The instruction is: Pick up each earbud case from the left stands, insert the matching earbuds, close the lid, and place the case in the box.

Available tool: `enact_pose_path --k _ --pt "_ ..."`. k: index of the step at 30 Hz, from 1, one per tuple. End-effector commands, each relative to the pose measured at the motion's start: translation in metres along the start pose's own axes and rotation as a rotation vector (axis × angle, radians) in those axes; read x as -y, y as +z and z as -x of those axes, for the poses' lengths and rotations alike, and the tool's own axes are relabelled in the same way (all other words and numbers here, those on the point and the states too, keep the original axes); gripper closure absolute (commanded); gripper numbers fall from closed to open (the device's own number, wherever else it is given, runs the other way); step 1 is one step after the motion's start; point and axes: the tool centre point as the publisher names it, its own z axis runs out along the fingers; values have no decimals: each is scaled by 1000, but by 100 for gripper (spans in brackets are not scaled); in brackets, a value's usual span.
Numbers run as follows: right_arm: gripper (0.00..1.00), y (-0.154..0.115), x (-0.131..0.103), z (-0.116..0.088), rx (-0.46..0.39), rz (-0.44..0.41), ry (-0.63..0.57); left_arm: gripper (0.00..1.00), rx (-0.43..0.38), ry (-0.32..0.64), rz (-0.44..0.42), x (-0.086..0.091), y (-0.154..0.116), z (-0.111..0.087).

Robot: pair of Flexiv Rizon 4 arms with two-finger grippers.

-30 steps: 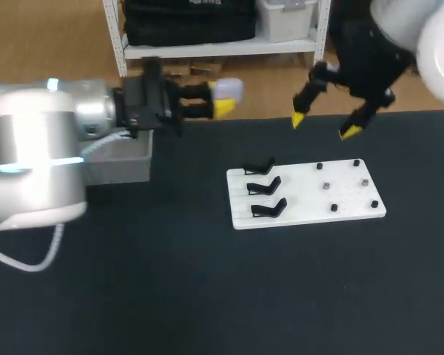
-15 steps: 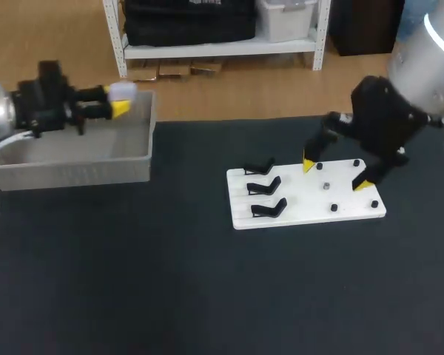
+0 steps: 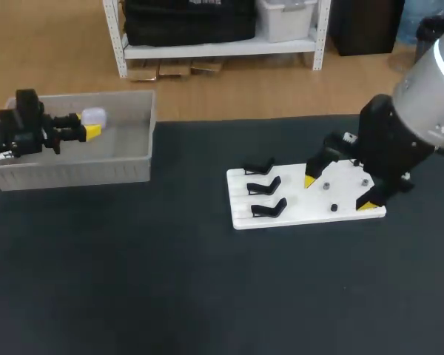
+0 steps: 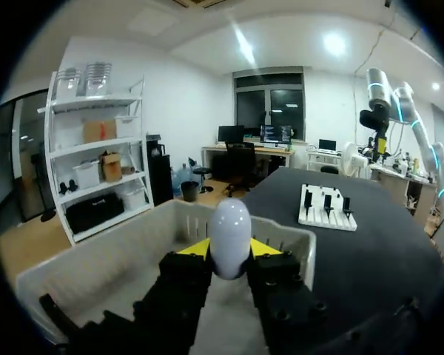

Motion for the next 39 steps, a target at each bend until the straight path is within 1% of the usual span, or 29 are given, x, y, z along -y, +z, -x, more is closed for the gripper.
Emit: enact_pose_path --k 1,2,3,4,6,9,11,14,17,19,20,22,23,24,26,30,32,35,36,38,39 --pt "0 1 -1 -6 110 -4 7 97 -16 -28 -23 -16 15 -8" --pt "0 1 -1 -6 109 -3 8 66 -27 -38 -18 -16 15 -10" --pt "0 1 -1 -6 108 -2 10 32 -32 -47 -14 -16 15 -12" --pt "0 1 -1 -6 107 2 14 0 -25 -54 -14 -17 14 -14" --pt "0 1 -3 -6 99 17 23 0 -24 -47 -16 -14 11 -12" --pt "0 1 -5 -3 89 50 39 0 15 -16 -18 -7 5 3" --pt "0 1 -5 0 73 73 50 0 19 10 -29 5 2 15" --pt "0 2 -3 7 48 112 73 0 31 46 -38 29 2 31" --pt "0 4 1 15 40 135 80 0 24 65 -43 50 3 39" --pt "0 7 5 19 38 142 74 0 35 65 -34 63 5 43" --pt "0 8 7 22 37 145 68 0 17 75 -15 70 7 43" --pt "0 9 15 28 25 159 72 0 18 78 -19 86 13 47" --pt "0 9 22 33 25 144 64 0 15 80 -17 94 16 48" --pt "0 9 25 36 26 139 65 0 13 73 -20 98 18 49" --pt "0 6 39 48 23 125 88 0 -28 58 -33 112 27 51" --pt "0 -1 64 70 18 96 106 0 -8 25 -22 127 32 55" --pt "0 -5 77 79 8 70 91 0 -11 21 -18 137 35 58" --pt "0 -10 90 86 -10 50 65 0 -11 10 -12 154 39 62" --pt "0 -10 95 88 -14 45 60 0 -24 15 -7 160 41 64" --pt "0 -9 104 90 -17 28 48 0 -15 8 -3 171 44 66" --pt "0 -8 108 91 -19 29 49 0 -23 12 -3 176 46 68"
